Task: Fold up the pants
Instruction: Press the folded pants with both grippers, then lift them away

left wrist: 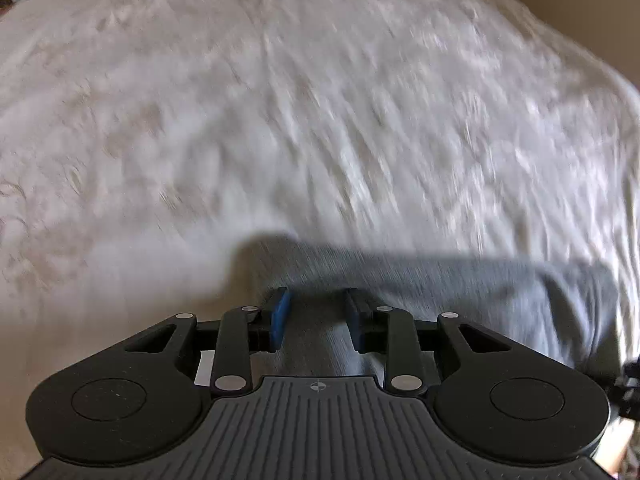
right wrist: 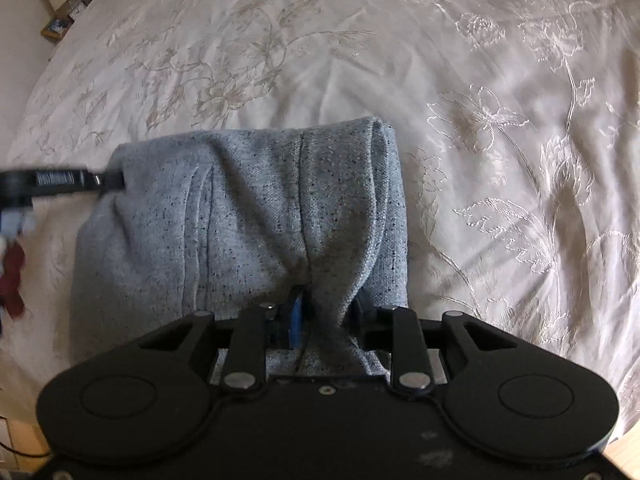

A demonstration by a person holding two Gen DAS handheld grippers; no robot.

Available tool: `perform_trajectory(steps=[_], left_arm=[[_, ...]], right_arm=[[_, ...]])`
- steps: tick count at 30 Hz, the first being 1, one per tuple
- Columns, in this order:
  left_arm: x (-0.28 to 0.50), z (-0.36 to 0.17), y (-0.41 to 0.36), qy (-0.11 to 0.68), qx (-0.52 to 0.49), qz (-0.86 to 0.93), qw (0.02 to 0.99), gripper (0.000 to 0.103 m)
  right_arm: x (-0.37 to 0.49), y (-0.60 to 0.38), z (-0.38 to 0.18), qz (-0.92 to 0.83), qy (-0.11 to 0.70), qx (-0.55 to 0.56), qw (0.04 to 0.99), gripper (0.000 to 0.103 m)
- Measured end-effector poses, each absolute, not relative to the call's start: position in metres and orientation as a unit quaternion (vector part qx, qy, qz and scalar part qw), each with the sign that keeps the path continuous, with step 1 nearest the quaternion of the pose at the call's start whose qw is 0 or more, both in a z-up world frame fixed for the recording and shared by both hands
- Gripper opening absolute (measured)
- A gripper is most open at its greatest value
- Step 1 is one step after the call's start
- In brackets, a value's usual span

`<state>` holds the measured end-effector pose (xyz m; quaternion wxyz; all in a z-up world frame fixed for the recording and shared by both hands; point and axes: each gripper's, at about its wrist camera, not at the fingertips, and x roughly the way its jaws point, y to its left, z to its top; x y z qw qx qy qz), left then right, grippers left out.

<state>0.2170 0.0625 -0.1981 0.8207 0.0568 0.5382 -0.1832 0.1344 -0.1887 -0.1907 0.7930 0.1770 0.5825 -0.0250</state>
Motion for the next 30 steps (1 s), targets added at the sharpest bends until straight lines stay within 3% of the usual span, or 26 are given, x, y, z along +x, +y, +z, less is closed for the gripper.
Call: perform_trajectory(steps=[5,10,13,18,23,27,30], left_arm=[[0.200,-0.174,0.109,0.522,-0.038,-0.146,0.839,0.030],[0.140,-0.195,0.131,0.566,-0.090,-0.156,0.804,0.030],[0.100,-0.219,0.126,0.619,-0.091,-0.173,0.761,0.033],[0.070,-0.216,0.137,0.609,-0.111,-0.164,0.768,0.034],[0.072,-0.216,0.144,0.608,-0.108,-0.172,0.768,0.035],[0.068,-0.216,0.148,0.604,-0.114,-0.175,0.769,0.035],[0.064,-0.215,0.150,0.602,-0.116,-0.177,0.770,0.035]], right_arm=[[0.133,-0.186,-0.190,-0.031,0.582,0.183,0.792,0.030],[0.135,-0.187,-0.192,-0.031,0.586,0.188,0.788,0.031],[0.138,-0.189,-0.192,-0.031,0.589,0.185,0.786,0.032],[0.147,-0.190,-0.185,-0.035,0.594,0.179,0.783,0.033],[0.161,-0.182,-0.144,-0.043,0.552,0.145,0.820,0.034],[0.192,-0.160,-0.115,0.013,0.511,0.131,0.849,0.046],[0.228,-0.135,-0.112,0.079,0.504,0.132,0.850,0.047]])
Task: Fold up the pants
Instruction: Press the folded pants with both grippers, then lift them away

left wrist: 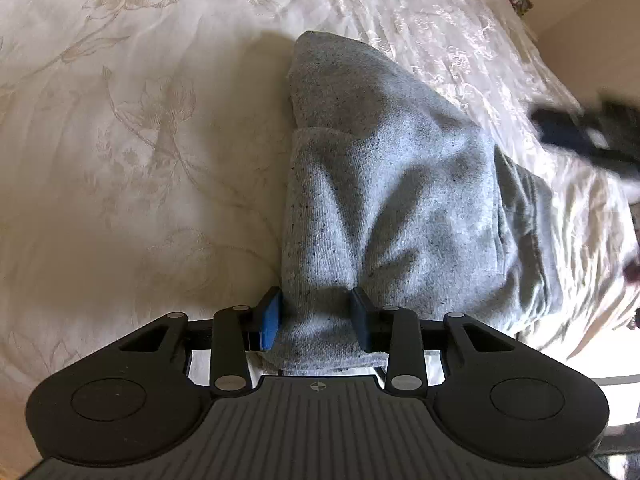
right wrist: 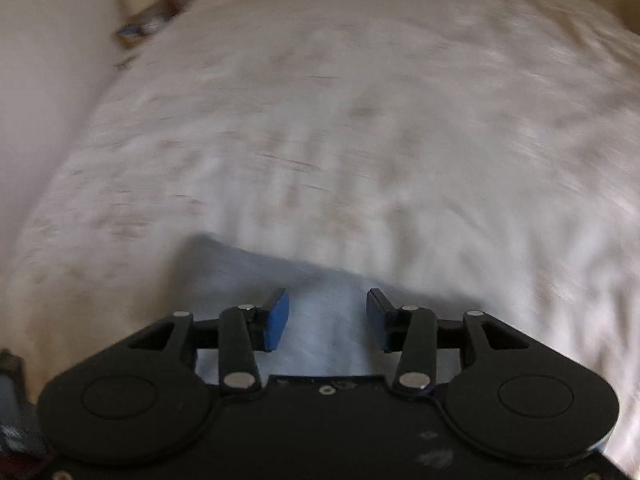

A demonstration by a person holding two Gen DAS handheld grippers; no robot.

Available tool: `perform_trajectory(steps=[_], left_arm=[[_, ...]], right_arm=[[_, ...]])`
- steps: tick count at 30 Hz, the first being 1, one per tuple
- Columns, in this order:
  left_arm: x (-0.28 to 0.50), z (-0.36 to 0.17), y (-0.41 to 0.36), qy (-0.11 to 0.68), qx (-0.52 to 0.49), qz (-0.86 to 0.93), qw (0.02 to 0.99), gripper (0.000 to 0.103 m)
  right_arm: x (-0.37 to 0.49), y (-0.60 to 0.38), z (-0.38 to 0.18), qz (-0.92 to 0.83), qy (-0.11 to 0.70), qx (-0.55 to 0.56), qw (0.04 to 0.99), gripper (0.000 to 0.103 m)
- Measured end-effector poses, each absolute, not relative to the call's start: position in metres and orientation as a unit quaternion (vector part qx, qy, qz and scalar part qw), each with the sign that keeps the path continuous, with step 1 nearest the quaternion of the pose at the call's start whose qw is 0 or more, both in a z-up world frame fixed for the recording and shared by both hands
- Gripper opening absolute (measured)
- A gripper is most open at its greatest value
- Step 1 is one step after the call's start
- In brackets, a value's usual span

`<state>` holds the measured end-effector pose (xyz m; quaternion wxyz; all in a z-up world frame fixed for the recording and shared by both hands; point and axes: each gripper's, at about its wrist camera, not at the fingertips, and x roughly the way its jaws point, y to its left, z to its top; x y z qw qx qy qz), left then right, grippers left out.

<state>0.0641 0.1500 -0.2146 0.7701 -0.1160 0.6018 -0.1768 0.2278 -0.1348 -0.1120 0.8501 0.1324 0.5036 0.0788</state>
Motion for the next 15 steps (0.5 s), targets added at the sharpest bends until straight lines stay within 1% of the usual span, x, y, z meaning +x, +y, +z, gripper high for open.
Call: perform_trajectory(steps=[1,2,3,5,6,7,10,15], left_arm=[[0.062,-0.214,0.150,0.600,-0.112,-0.178,0.772,0.033],[0.061,-0.214,0.149,0.599,-0.106,-0.178,0.774,0.029],[0.060,-0.215,0.146,0.597,-0.100,-0.176,0.776,0.028],[0.058,-0.215,0.145,0.594,-0.099,-0.174,0.779,0.028],[0.058,-0.216,0.146,0.593,-0.103,-0.171,0.780,0.028],[0.058,-0.216,0.146,0.592,-0.107,-0.168,0.781,0.027],[0.061,-0.217,0.142,0.591,-0.115,-0.161,0.782,0.027],[0.057,-0.216,0.144,0.589,-0.117,-0.159,0.784,0.027]], right_arm=[[0.238,-0.126,-0.113,0.092,0.504,0.126,0.849,0.047],[0.252,-0.114,-0.115,0.106,0.503,0.118,0.850,0.047],[0.262,-0.107,-0.116,0.114,0.502,0.114,0.850,0.047],[0.285,-0.089,-0.119,0.139,0.501,0.113,0.847,0.048],[0.295,-0.080,-0.121,0.153,0.502,0.111,0.844,0.051],[0.307,-0.069,-0.126,0.170,0.507,0.104,0.839,0.052],[0.334,-0.039,-0.147,0.197,0.529,0.078,0.822,0.053],[0.346,-0.007,-0.175,0.215,0.563,0.055,0.796,0.053]])
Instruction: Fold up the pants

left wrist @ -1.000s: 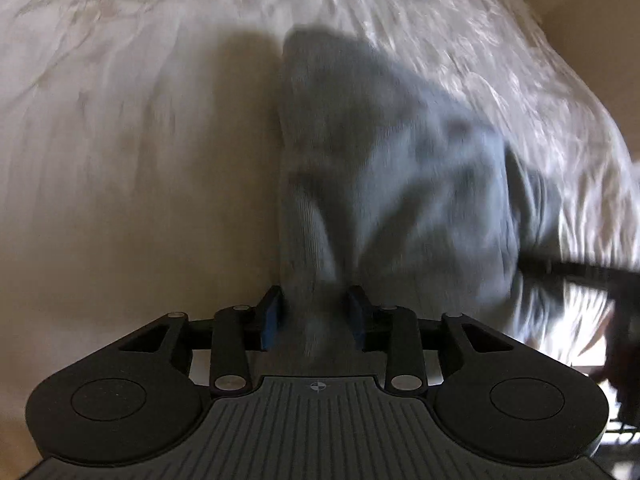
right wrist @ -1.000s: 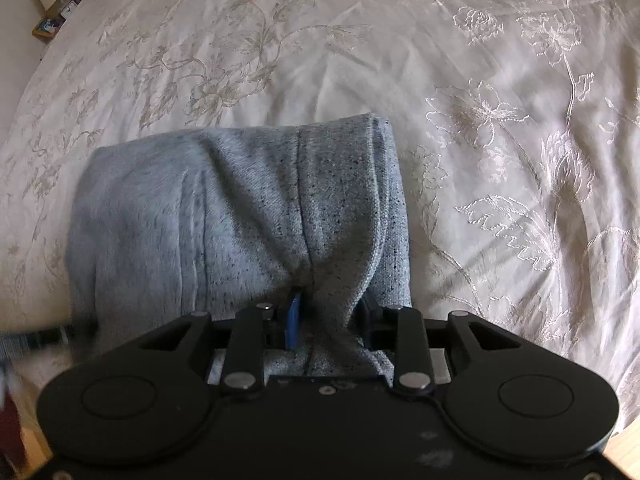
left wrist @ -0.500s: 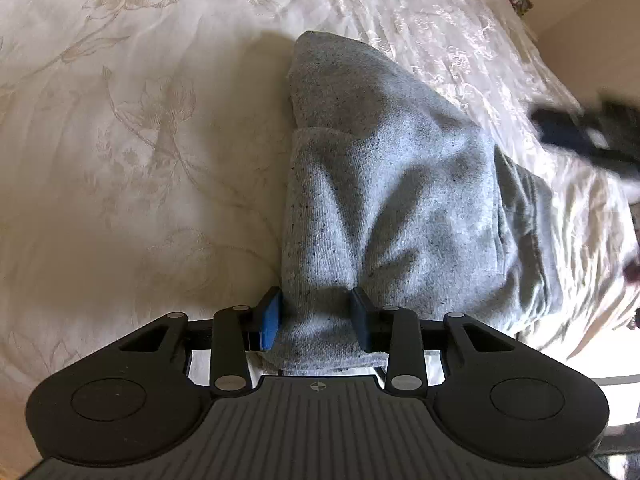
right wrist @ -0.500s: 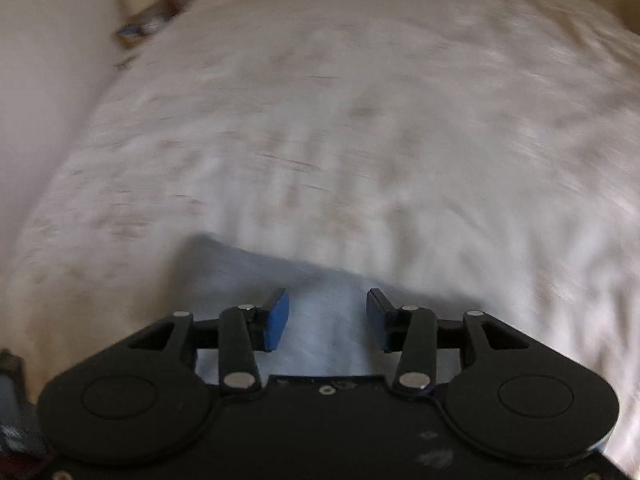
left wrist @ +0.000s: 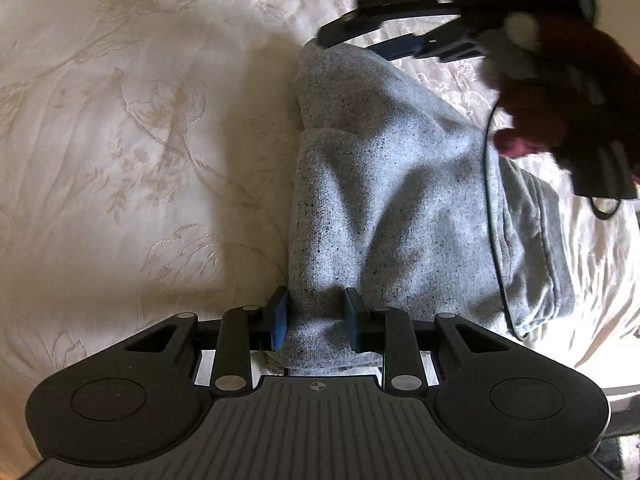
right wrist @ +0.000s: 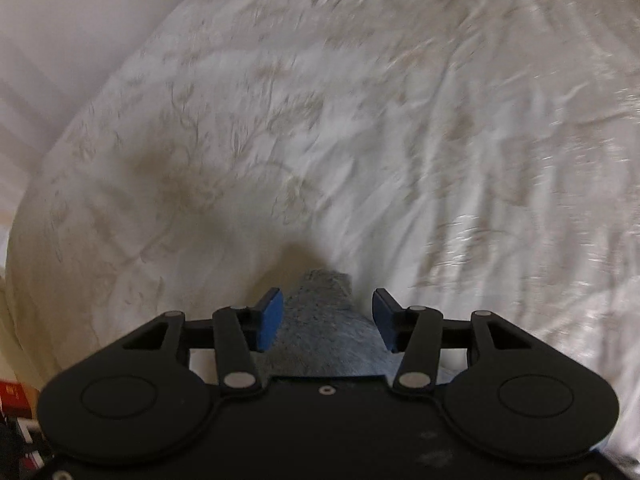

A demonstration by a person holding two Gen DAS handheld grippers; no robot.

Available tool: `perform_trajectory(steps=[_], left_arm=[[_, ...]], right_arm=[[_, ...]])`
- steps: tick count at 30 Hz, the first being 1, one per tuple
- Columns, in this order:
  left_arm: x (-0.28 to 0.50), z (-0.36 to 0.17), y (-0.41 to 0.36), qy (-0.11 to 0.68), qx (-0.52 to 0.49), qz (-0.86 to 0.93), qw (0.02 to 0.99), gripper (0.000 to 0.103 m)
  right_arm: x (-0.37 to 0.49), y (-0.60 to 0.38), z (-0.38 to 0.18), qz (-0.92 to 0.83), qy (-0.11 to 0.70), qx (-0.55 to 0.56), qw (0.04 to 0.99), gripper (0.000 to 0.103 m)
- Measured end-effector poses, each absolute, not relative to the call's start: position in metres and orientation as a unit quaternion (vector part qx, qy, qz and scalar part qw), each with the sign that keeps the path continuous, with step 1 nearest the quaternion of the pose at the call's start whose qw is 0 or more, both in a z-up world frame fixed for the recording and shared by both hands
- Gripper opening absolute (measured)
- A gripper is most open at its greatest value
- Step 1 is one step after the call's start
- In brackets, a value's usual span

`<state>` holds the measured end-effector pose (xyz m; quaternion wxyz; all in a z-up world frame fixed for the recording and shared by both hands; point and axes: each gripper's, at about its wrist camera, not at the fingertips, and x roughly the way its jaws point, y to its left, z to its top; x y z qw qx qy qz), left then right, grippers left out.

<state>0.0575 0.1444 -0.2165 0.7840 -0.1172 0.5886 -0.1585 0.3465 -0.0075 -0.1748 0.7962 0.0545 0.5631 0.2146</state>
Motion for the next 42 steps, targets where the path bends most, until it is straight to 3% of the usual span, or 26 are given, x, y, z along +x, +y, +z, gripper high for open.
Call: perform_trajectory(steps=[2,4,5,7,19,25,29,33,42], left_arm=[[0.058,-0.217,0.145,0.588,-0.119,-0.157,0.784,0.027],[0.057,-0.217,0.146,0.589,-0.121,-0.156,0.784,0.027],[0.056,-0.218,0.147,0.588,-0.123,-0.155,0.784,0.026],[0.052,-0.216,0.149,0.586,-0.131,-0.147,0.786,0.023],[0.030,-0.213,0.147,0.577,-0.138,-0.119,0.796,0.021],[0.019,-0.213,0.137,0.569,-0.132,-0.121,0.803,0.021],[0.020,-0.217,0.138,0.578,-0.139,-0.113,0.796,0.021],[0.010,-0.226,0.135,0.616,-0.106,-0.109,0.773,0.016],[0.039,-0.163,0.142,0.526,-0.060,-0.121,0.839,0.016]], right_arm=[[0.351,0.001,-0.183,0.218,0.572,0.053,0.789,0.052],[0.351,0.005,-0.190,0.226,0.581,0.061,0.780,0.018],[0.352,0.007,-0.193,0.231,0.585,0.062,0.775,0.007],[0.350,0.008,-0.190,0.226,0.577,0.042,0.783,0.005],[0.351,0.010,-0.211,0.139,0.553,0.056,0.819,0.004],[0.331,-0.003,-0.172,0.130,0.487,0.066,0.861,0.003],[0.335,-0.011,-0.184,0.120,0.500,0.089,0.853,0.004],[0.340,-0.011,-0.186,0.128,0.511,0.059,0.848,0.023],[0.274,-0.103,-0.111,0.136,0.436,0.111,0.883,0.034]])
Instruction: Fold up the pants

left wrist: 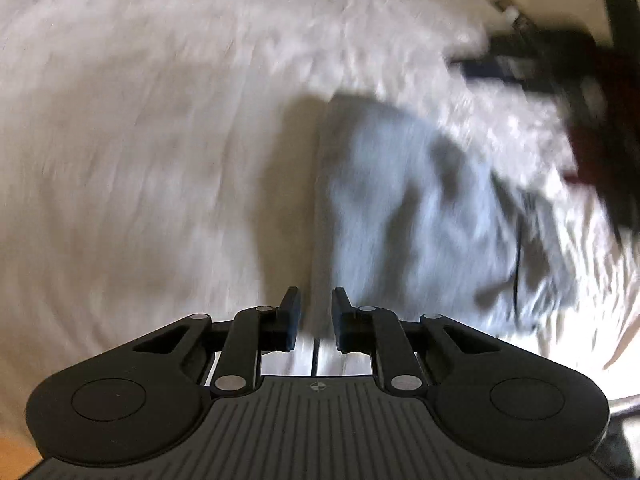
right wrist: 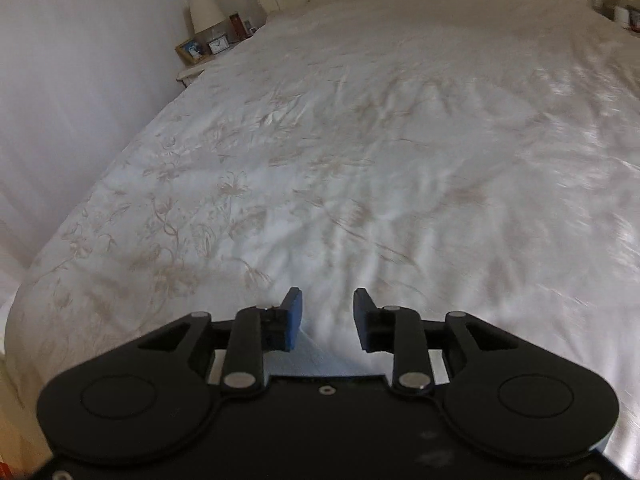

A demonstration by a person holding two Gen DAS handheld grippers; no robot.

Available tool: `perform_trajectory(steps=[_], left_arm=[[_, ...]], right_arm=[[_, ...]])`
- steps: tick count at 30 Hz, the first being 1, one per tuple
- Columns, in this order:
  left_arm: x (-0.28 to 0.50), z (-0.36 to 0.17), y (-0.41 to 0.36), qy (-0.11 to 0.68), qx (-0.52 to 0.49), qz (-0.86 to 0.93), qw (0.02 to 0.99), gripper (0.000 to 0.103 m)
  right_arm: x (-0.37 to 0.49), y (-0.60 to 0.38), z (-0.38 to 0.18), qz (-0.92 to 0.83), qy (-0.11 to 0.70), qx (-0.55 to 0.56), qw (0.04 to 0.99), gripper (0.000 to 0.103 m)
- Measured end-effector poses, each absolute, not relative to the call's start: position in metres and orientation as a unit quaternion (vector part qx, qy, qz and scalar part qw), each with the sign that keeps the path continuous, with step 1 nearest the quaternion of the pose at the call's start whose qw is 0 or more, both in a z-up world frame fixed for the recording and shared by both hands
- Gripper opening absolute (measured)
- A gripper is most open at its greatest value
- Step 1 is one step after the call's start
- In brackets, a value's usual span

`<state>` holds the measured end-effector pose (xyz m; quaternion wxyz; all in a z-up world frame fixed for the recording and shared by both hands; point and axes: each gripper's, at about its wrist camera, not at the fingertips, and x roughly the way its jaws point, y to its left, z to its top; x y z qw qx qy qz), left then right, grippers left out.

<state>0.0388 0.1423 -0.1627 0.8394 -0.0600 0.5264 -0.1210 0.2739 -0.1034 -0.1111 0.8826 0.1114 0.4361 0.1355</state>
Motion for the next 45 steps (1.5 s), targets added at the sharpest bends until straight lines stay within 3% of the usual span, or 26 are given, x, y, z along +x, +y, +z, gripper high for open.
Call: perform_trajectory(steps=[6,14,17,19,21,23,25,30,34,37,45], left_arm=[[0.085,-0.171,0.096,0.517,-0.029,-0.162,0.840,0.017],[0.074,-0.207,0.061,0.536,0.062,-0.195,0.819,0.018],[0.075,-0.197,0.066,0.541,0.047,-0.200,0.816,0.018],[0.079,-0.186,0.076,0.540,0.023,-0.196,0.818,0.019],[0.083,-0.176,0.084,0.525,0.002,-0.183,0.831,0.029],[0.087,-0.171,0.089,0.511,-0.016,-0.173,0.842,0.047],[0.098,-0.170,0.091,0.514,-0.030,-0.166,0.841,0.053],[0.117,-0.187,0.090,0.535,-0.037,-0.163,0.828,0.054],[0.121,-0.200,0.088,0.548,-0.030,-0.171,0.818,0.062],[0.124,-0.206,0.089,0.554,-0.027,-0.166,0.815,0.066],[0.138,-0.206,0.110,0.548,-0.062,-0.143,0.822,0.069]], right_arm=[[0.200,-0.156,-0.142,0.084,0.496,0.109,0.857,0.037],[0.108,-0.193,-0.185,0.014,0.566,0.119,0.816,0.036],[0.097,-0.198,-0.176,0.007,0.566,0.128,0.815,0.039],[0.089,-0.203,-0.165,-0.003,0.546,0.129,0.828,0.047],[0.088,-0.209,-0.156,-0.012,0.514,0.133,0.847,0.066],[0.091,-0.218,-0.156,-0.019,0.493,0.147,0.857,0.079],[0.106,-0.226,-0.161,-0.024,0.492,0.160,0.855,0.079],[0.121,-0.243,-0.182,-0.008,0.511,0.204,0.835,0.079],[0.129,-0.248,-0.199,-0.005,0.530,0.243,0.813,0.080],[0.134,-0.251,-0.211,0.009,0.538,0.264,0.800,0.091],[0.151,-0.245,-0.228,0.035,0.556,0.281,0.781,0.097]])
